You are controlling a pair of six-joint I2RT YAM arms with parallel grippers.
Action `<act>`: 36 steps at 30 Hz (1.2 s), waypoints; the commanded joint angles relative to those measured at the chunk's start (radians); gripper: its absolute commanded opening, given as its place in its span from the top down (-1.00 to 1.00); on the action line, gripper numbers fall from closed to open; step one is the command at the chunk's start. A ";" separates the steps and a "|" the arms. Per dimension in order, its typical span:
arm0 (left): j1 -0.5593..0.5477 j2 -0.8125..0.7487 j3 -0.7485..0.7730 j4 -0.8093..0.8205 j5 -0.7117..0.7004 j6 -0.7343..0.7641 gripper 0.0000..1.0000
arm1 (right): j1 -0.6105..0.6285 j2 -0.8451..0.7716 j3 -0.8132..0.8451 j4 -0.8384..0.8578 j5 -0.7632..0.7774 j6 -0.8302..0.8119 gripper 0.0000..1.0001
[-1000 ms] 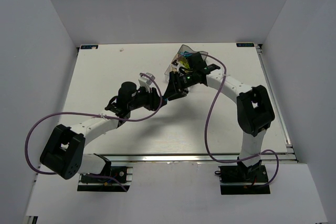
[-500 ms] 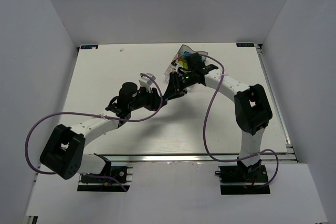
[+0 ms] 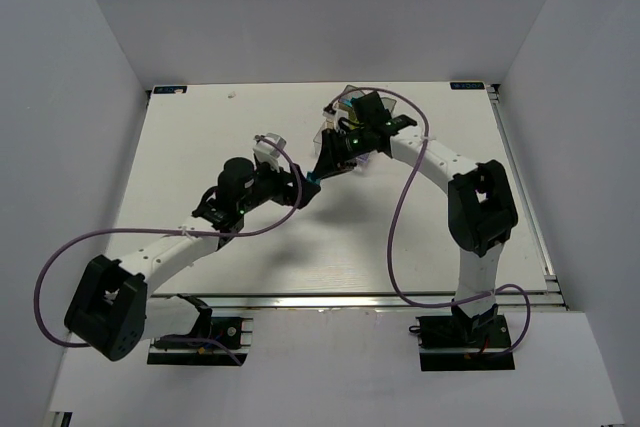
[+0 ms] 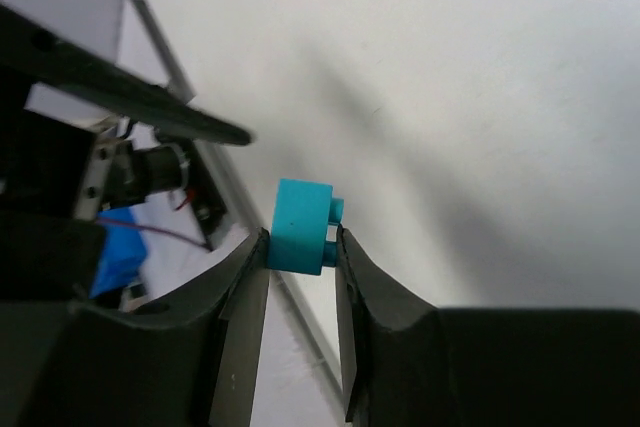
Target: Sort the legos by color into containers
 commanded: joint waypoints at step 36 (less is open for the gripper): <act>0.000 -0.295 -0.118 -0.442 -0.416 -0.285 -0.96 | -0.219 0.400 0.498 0.383 0.898 -0.518 -0.08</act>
